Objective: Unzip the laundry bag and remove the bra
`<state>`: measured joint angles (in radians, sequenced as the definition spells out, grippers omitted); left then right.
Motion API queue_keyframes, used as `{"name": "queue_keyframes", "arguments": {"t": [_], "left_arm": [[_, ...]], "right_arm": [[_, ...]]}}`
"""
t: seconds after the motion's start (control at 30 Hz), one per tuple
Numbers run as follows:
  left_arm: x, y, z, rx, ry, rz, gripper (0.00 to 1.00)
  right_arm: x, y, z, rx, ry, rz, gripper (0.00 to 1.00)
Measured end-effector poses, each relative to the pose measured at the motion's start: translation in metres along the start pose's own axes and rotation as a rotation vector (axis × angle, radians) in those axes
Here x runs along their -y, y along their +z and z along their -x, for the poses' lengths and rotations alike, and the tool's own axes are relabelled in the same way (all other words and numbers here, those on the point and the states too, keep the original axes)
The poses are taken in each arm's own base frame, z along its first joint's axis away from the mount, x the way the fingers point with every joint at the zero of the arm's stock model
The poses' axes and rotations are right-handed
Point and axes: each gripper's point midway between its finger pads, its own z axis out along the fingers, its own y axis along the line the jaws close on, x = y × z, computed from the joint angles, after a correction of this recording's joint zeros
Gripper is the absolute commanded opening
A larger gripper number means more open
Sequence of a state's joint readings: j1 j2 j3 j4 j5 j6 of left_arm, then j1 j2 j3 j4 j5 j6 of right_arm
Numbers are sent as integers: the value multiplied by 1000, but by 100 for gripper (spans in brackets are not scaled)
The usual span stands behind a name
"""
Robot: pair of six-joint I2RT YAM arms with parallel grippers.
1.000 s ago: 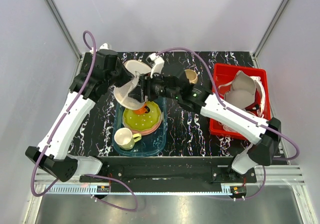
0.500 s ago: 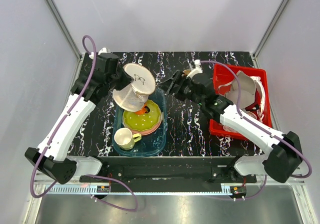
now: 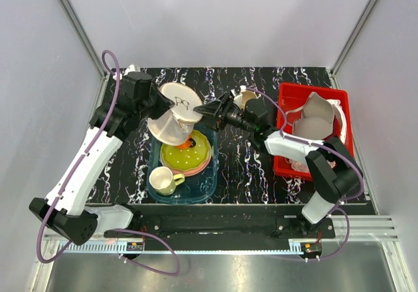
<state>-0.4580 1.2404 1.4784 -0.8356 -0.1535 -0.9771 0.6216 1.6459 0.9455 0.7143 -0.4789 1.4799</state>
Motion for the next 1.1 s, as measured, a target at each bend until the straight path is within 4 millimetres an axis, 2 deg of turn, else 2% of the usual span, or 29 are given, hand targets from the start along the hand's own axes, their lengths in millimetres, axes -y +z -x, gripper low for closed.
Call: {"name": "queue_keyframes", "arguments": {"t": [0.1,0.13,0.2,0.23,0.27,0.33,0.37,0.4,0.43,0.5,0.53,0.6,0.7,0.83,0.9,1.1], "left_arm": [[1,-3,1,6,-13,-8,0],[2,-4,2,7,-18,-10,0],[3,-7,3,13,-27,-17,0],[3,-8,4,17,-31,-19,0],[4,-9,4,23,-36,-26,0],[2,-11,4,29,-42,-31,2],[0,-11,3,31,-43,-32,8],[-1,-10,2,32,-42,-33,24],[-3,-10,1,34,-36,-36,35],[-8,-9,-3,28,-14,-41,70],[-11,-9,-6,24,9,-41,75],[-16,-10,-10,14,34,-63,80],[-25,-16,-12,18,50,-127,80],[-32,-26,-14,30,30,-247,80],[-29,-28,-16,25,10,-316,80],[-23,-11,-39,-78,-71,-448,80]], "right_arm": [[-6,1,-2,-20,29,34,41],[-8,1,-3,-22,29,42,30],[-14,2,-3,-29,24,55,18],[-16,2,-3,-31,18,57,5],[-17,3,-2,-32,10,55,0],[-20,4,2,-28,-11,46,0],[-22,4,6,-26,-23,36,0],[-24,4,9,-30,-38,31,0],[-28,3,12,-47,-57,22,0],[-39,0,20,-68,-91,25,0],[-47,-2,25,-85,-114,37,0],[-60,-6,33,-123,-151,63,0],[-69,-13,38,-189,-193,87,0],[-58,-19,31,-272,-186,70,0],[-53,-20,26,-309,-177,63,0],[-50,-24,19,-367,-168,66,0]]}}
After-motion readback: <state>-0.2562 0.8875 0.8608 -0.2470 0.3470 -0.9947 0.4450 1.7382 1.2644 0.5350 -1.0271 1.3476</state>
